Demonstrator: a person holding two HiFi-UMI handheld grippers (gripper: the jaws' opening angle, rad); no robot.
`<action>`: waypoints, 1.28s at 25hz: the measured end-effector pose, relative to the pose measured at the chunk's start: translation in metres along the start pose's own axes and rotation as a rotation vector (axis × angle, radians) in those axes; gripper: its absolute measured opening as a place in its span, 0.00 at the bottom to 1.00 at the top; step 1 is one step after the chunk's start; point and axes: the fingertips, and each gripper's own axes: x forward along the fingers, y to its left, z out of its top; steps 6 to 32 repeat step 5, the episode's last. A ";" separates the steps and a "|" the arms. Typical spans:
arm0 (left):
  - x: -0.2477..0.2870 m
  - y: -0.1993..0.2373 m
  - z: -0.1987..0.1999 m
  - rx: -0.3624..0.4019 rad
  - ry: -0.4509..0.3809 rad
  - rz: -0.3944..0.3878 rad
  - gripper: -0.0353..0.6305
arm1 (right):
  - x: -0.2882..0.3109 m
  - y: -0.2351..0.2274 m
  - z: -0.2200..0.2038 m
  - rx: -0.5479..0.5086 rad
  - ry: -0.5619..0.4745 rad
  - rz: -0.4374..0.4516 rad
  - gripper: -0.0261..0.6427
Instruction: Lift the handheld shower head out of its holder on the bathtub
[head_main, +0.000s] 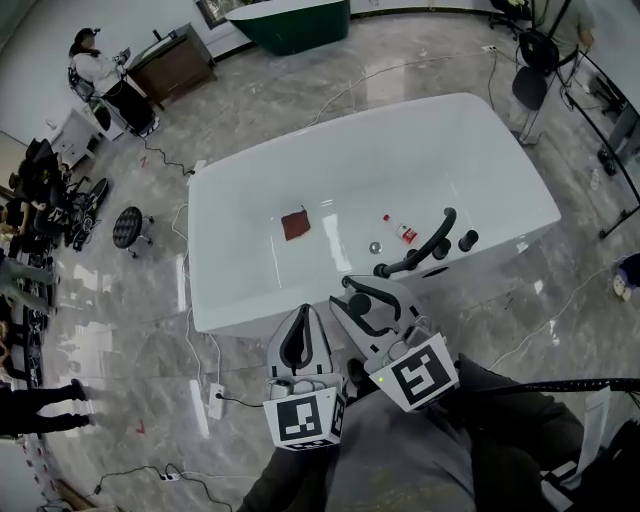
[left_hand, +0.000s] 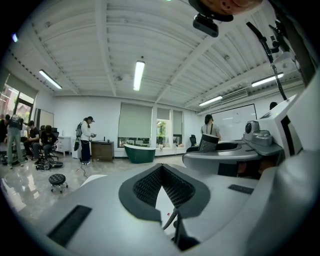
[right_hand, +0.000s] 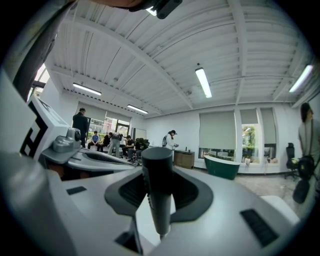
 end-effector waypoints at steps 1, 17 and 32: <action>0.000 0.000 0.000 -0.001 0.000 0.001 0.06 | 0.000 -0.001 0.000 -0.002 -0.001 0.001 0.22; 0.003 -0.002 0.000 -0.007 0.003 0.006 0.06 | 0.000 -0.004 0.002 -0.014 -0.003 0.006 0.22; 0.003 -0.002 0.000 -0.007 0.003 0.006 0.06 | 0.000 -0.004 0.002 -0.014 -0.003 0.006 0.22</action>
